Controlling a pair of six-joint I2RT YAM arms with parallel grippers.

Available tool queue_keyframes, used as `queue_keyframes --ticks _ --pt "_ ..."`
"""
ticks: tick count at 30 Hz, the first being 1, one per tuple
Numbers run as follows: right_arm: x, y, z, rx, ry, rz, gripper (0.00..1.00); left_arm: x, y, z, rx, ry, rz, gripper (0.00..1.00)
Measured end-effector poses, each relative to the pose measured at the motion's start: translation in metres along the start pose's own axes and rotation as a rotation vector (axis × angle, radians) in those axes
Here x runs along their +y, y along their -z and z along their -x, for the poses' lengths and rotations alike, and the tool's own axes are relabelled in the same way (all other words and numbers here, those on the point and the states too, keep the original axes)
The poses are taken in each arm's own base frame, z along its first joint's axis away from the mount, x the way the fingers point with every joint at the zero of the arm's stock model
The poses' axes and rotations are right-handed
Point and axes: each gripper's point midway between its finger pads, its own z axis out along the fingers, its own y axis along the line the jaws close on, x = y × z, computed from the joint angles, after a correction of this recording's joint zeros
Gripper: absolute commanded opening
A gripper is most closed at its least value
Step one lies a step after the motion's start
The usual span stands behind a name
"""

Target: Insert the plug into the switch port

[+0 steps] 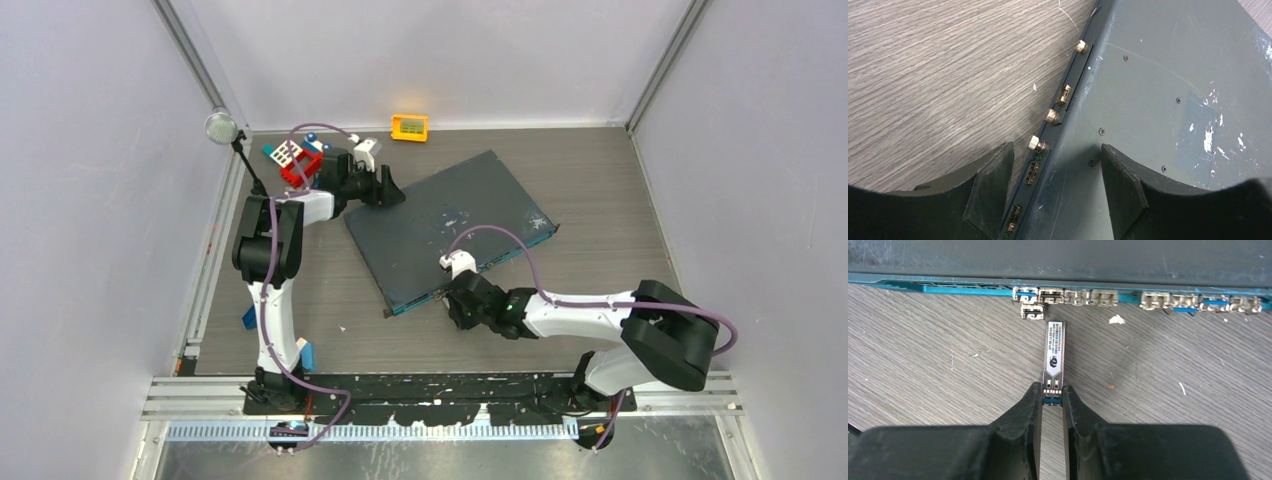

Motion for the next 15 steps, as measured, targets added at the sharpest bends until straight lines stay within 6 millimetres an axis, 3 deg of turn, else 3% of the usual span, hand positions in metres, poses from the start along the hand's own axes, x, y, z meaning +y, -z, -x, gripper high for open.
queue_keyframes --ticks 8,15 --pt "0.012 -0.007 -0.007 0.146 0.036 0.009 0.0 0.0 0.0 0.0 0.0 0.0 -0.001 0.65" --pt "0.014 -0.008 -0.006 0.169 0.039 0.01 0.0 0.0 0.0 0.0 0.0 0.0 -0.001 0.65"
